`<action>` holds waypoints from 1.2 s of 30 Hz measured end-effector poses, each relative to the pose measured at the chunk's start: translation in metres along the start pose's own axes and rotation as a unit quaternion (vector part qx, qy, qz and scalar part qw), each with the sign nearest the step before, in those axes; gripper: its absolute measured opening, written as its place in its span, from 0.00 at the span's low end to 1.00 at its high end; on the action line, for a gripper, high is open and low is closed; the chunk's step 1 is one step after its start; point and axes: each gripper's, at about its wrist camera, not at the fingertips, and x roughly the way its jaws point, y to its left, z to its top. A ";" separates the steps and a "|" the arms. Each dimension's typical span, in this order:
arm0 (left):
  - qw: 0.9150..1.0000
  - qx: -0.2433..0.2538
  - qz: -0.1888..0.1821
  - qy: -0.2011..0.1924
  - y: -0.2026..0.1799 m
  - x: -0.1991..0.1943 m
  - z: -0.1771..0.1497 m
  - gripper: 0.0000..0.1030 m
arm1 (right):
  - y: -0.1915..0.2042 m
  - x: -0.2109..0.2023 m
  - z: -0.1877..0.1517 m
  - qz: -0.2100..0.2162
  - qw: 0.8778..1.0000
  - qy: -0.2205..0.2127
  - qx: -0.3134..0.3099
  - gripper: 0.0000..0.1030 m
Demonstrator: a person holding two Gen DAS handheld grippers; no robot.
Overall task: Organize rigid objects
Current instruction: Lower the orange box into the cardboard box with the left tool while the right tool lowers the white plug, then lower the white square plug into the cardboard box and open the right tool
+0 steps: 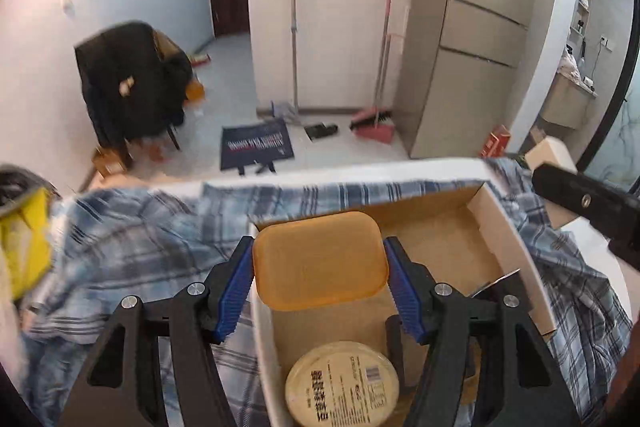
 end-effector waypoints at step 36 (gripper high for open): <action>0.977 -0.035 0.017 -0.211 0.013 -0.049 -0.013 1.00 | -0.002 0.087 -0.040 0.034 0.993 0.098 -0.061 0.42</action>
